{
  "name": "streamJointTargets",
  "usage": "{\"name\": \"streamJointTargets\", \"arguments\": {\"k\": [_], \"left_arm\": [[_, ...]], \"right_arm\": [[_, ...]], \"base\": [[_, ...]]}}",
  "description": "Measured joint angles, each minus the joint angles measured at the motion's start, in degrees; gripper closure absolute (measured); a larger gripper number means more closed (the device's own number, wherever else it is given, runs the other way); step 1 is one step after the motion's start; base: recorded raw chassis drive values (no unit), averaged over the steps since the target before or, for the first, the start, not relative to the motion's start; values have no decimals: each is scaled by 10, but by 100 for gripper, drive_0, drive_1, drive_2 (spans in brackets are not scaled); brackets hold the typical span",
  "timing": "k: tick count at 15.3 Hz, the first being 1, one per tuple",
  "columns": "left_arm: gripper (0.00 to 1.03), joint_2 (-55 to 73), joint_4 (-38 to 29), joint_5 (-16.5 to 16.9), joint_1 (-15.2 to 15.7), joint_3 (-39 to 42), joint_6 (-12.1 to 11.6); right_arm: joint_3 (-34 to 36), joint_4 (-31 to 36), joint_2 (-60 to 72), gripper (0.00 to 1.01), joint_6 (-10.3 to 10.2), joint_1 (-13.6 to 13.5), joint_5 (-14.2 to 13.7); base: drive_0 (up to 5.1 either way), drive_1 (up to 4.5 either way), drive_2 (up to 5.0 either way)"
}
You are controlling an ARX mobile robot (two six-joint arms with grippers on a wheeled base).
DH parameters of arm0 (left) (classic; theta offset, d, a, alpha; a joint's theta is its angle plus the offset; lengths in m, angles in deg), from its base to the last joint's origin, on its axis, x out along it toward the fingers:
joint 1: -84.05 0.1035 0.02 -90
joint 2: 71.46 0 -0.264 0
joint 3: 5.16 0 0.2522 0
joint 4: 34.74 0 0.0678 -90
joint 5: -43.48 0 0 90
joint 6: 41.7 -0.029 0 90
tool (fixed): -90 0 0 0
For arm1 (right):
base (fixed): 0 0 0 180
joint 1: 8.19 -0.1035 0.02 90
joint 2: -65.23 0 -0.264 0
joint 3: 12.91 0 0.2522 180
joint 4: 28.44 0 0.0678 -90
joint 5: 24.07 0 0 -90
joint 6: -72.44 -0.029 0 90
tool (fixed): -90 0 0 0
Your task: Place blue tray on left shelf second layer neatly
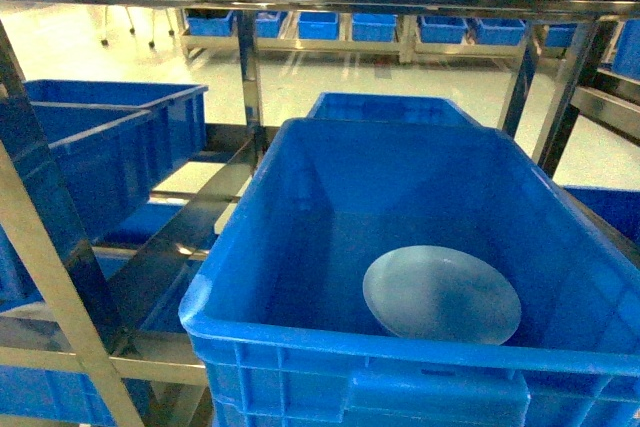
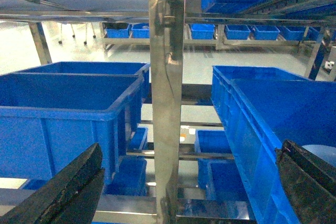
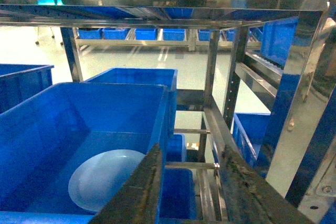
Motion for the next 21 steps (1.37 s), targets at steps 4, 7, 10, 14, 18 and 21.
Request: {"name": "streamJointTargets", "arguments": {"k": [4,7,10,14,18,21], "left_arm": [[5,0,0,0,0,0,0],[5,0,0,0,0,0,0],[5,0,1,0,0,0,0],[5,0,0,0,0,0,0],[5,0,0,0,0,0,0],[5,0,0,0,0,0,0]], "right_arm": [[0,-59,-57,99,6,0,0],[0,-153,-148,99,6,0,0],[0,-152,-148,99,6,0,0],[0,-151,-148,99,6,0,0],[0,-151,-148,72,6,0,0],[0,-151,-148,43,6,0,0]], "base": [[0,0,0],[0,0,0],[0,0,0],[0,0,0],[0,0,0],[0,0,0]]}}
